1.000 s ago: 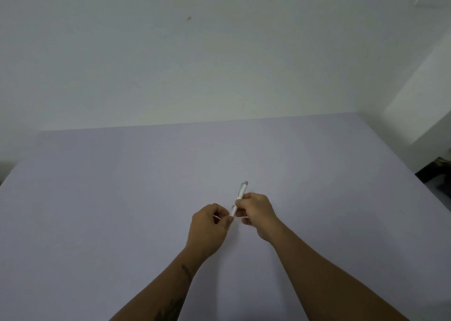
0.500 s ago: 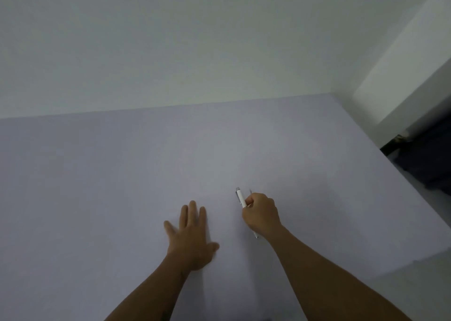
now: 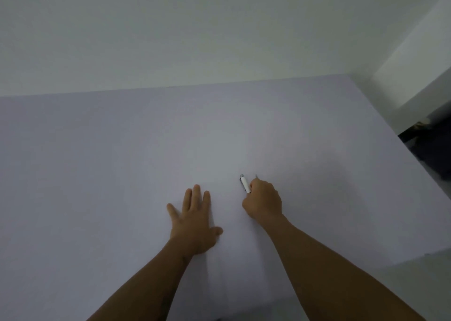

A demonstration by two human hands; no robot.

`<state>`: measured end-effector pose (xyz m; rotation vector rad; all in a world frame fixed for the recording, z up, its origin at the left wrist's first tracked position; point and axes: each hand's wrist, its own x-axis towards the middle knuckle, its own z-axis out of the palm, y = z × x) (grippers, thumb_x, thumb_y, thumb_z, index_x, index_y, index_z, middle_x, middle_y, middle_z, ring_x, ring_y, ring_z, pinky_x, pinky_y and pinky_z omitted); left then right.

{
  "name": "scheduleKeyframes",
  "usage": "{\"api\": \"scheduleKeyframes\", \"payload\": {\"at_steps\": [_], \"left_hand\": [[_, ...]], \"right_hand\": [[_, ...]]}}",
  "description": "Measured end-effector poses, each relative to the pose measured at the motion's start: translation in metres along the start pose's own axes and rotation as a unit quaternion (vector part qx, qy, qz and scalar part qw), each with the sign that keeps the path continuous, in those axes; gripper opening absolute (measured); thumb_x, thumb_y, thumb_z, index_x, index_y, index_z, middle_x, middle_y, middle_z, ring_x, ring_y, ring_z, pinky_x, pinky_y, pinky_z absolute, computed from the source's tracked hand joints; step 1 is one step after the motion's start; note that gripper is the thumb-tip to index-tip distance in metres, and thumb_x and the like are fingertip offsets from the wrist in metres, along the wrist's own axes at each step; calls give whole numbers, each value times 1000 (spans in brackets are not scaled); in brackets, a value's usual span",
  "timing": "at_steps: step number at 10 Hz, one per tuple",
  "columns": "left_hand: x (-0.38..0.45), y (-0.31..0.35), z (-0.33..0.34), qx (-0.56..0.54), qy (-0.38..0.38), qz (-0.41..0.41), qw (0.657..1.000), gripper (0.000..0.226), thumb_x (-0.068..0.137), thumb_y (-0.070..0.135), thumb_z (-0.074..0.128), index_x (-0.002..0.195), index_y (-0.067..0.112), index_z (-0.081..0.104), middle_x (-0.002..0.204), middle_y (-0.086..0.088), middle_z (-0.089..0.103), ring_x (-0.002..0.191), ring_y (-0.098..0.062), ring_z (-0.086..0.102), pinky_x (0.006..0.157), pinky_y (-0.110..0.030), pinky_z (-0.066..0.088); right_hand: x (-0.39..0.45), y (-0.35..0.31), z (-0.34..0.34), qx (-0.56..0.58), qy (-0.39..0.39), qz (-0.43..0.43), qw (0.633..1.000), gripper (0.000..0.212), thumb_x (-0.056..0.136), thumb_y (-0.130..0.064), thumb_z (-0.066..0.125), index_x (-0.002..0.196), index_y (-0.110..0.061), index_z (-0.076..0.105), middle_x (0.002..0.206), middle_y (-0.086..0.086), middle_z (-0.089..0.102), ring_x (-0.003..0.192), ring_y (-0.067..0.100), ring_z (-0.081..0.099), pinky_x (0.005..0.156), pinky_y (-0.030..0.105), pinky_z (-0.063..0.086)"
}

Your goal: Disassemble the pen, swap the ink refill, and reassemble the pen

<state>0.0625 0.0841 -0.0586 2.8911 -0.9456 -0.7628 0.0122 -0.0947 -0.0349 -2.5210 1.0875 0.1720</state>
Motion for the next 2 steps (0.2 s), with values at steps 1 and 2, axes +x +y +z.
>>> {"api": "scheduleKeyframes", "payload": {"at_steps": [1,2], "left_hand": [[-3,1,-6,-2,-8,1,1000,103,81,68,47,154,23,-9,162,-5,-23,149,-27,-18,114,-68,7],[-6,4,-20,20,-16,0,1000,101,81,66,53,154,21,1,163,-6,-12,150,-27,-8,115,-64,12]], "right_hand": [[-3,0,-11,11,0,-9,1000,28,86,-18,59,112,-8,63,111,11,64,101,34,64,81,37,52],[-5,2,-28,20,0,-37,999,22,83,-16,57,102,-8,62,102,10,63,93,32,63,70,32,46]]}}
